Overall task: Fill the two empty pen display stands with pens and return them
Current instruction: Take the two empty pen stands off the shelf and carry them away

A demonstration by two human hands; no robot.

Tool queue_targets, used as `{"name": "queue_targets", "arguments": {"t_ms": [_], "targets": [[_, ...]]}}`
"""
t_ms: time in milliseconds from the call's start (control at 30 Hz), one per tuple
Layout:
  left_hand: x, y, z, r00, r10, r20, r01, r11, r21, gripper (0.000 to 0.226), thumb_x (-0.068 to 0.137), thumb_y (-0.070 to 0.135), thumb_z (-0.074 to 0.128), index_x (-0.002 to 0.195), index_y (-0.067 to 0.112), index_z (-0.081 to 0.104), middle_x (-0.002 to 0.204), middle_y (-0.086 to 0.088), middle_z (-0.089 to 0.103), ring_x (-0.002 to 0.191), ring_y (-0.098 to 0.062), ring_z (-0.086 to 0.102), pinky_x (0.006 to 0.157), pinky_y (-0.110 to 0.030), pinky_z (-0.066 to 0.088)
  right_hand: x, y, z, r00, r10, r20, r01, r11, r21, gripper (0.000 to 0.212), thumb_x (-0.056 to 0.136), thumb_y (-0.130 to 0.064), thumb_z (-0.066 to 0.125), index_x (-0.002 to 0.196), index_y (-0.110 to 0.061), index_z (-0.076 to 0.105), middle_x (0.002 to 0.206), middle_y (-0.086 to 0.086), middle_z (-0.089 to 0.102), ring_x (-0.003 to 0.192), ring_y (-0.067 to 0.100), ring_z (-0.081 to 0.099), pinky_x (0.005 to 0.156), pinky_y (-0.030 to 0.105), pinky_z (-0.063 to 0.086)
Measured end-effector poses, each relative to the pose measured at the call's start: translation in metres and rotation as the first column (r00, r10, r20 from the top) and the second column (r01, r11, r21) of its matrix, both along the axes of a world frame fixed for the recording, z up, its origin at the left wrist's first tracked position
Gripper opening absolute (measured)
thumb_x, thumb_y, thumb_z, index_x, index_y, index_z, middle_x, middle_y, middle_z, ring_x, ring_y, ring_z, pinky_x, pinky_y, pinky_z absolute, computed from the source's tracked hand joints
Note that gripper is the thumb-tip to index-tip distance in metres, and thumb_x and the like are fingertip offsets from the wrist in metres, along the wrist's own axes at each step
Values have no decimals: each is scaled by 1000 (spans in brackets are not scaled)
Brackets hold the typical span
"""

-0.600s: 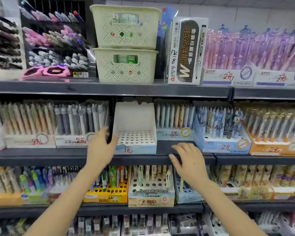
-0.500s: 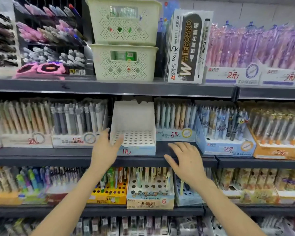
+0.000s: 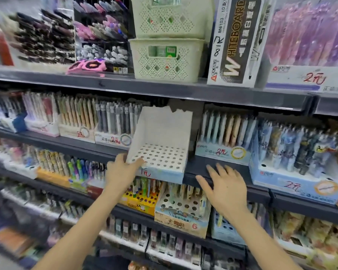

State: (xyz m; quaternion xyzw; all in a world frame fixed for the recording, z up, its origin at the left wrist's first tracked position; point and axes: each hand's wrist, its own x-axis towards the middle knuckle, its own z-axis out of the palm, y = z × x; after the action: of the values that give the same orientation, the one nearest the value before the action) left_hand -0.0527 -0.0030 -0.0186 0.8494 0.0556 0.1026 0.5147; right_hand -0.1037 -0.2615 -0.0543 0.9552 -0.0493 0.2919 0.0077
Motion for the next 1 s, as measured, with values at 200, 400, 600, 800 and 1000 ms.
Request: {"name": "queue_targets", "arguments": {"t_ms": [200,400,600,800,1000], "targets": [[-27,-27,9,963,-205,-173,-12,612,-791,41,87,16,64,122,11,44,112,-20,55,93,-36,63,66,-42,58,0,-4,-3,999,52,-14,-52,998,28,78,92,-63,15,107,-11,71,108,20,68,99,38,63,88,49,48],[-65,1,1,994,-62,-91,-42,554,-831,51,83,7,66,129,9,44,116,-20,60,85,-36,69,65,-43,60,3,-5,-9,997,72,17,-73,997,12,70,89,-60,27,108,-8,70,108,22,67,101,40,61,88,49,46],[-94,76,-1,990,139,41,-52,604,-795,38,86,11,63,122,18,51,109,-15,66,86,-33,70,65,-41,60,7,9,0,983,132,124,-142,987,71,64,89,-54,29,110,-9,68,111,19,66,103,37,61,86,45,50],[-79,102,-5,982,166,94,-22,588,-809,36,87,11,62,120,18,49,105,-15,65,85,-32,69,61,-38,60,64,64,33,971,236,-18,-236,972,15,57,95,-53,28,137,-18,44,140,15,46,132,34,38,102,43,39],[-55,132,-10,989,113,91,13,559,-829,39,87,10,61,124,16,47,107,-15,64,90,-36,67,61,-41,60,142,78,51,935,69,-348,-57,997,44,61,96,-56,23,149,-27,16,156,11,13,143,33,12,114,47,13]]}}
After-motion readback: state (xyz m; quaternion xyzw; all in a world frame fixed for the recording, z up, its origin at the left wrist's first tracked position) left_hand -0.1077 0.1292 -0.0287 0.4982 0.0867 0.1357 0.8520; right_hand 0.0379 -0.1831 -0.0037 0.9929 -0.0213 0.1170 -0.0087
